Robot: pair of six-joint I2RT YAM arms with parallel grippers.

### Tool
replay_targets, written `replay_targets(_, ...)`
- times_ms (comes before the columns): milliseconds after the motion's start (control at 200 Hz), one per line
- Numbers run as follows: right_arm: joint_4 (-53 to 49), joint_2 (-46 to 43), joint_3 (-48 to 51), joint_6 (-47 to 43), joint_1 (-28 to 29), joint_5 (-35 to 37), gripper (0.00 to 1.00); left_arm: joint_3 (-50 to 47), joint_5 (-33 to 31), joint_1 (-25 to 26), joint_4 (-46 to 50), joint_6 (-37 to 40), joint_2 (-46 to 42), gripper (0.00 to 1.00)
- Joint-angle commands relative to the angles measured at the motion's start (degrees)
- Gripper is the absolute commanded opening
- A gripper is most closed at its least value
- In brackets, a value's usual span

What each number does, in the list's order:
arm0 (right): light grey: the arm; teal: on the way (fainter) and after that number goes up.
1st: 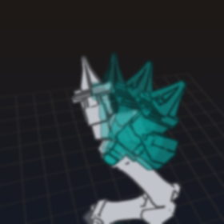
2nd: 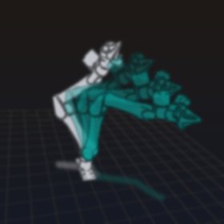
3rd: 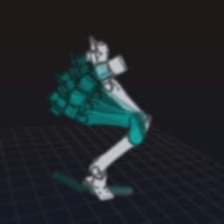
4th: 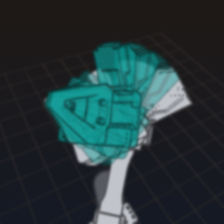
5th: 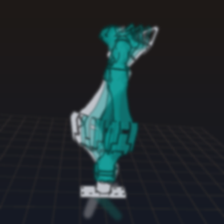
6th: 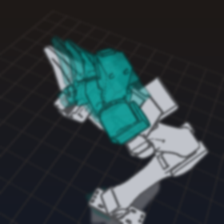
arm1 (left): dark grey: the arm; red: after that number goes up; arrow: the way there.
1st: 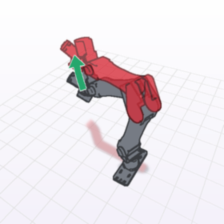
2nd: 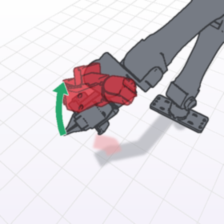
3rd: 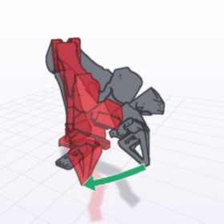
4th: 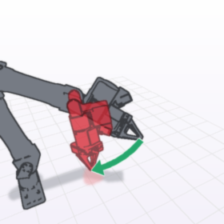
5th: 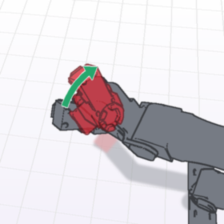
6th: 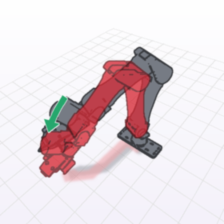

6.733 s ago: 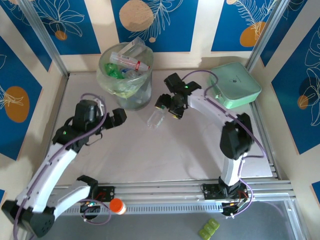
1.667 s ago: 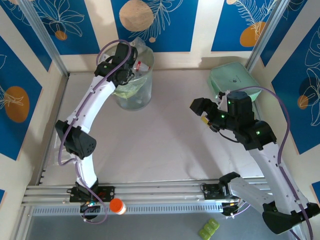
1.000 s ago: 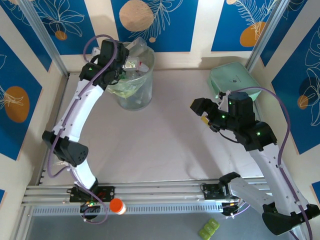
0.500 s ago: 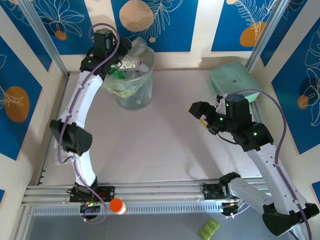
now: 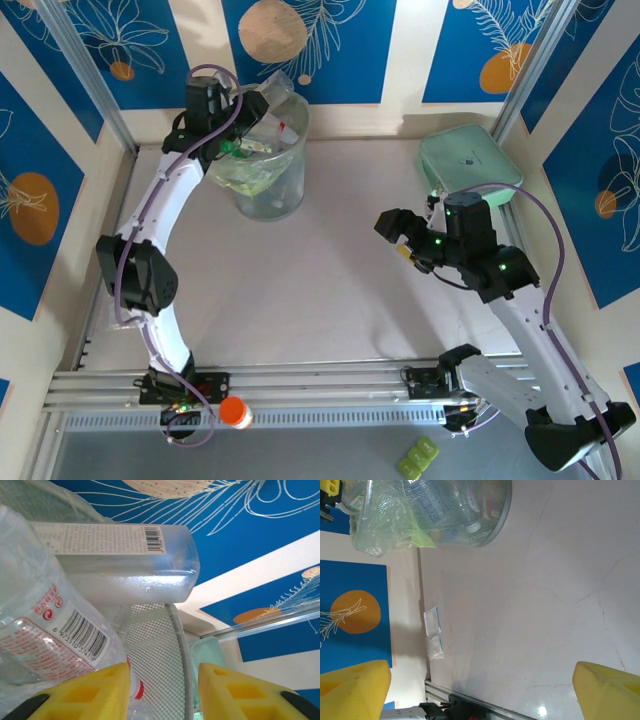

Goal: Put the plastic bottles in the bin

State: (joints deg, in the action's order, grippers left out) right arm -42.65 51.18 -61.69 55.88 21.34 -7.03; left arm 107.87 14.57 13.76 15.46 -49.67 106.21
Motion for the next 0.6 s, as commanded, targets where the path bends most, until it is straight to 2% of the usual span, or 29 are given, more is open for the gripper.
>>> replay_targets(0,0.65,0.92,-0.57,-1.41,0.61,-1.15,0.94,-2.85,2.59,-0.82,2.10,-1.62,1.41,0.40)
replay_targets(115,-0.02,1.38,-1.67,-1.94,1.05,-0.58,0.94,-1.77,2.98,-1.15,1.74,-1.63,0.68,0.41)
replay_targets(235,-1.00,1.39,-2.85,-2.54,1.18,0.22,0.94,3.38,2.99,-1.13,4.67,-0.35,0.14,0.42)
replay_targets(395,-2.95,1.37,-4.87,-4.24,1.16,3.21,0.94,7.82,3.10,-1.18,7.78,2.03,-2.33,0.47)
replay_targets(540,-3.09,0.77,-6.92,-9.13,1.57,5.77,1.00,6.30,0.95,-0.76,10.92,10.93,-8.13,0.61)
replay_targets(595,-2.58,0.02,-7.29,-12.29,2.01,6.95,0.99,3.19,0.36,-0.58,11.47,14.41,-11.40,0.68)
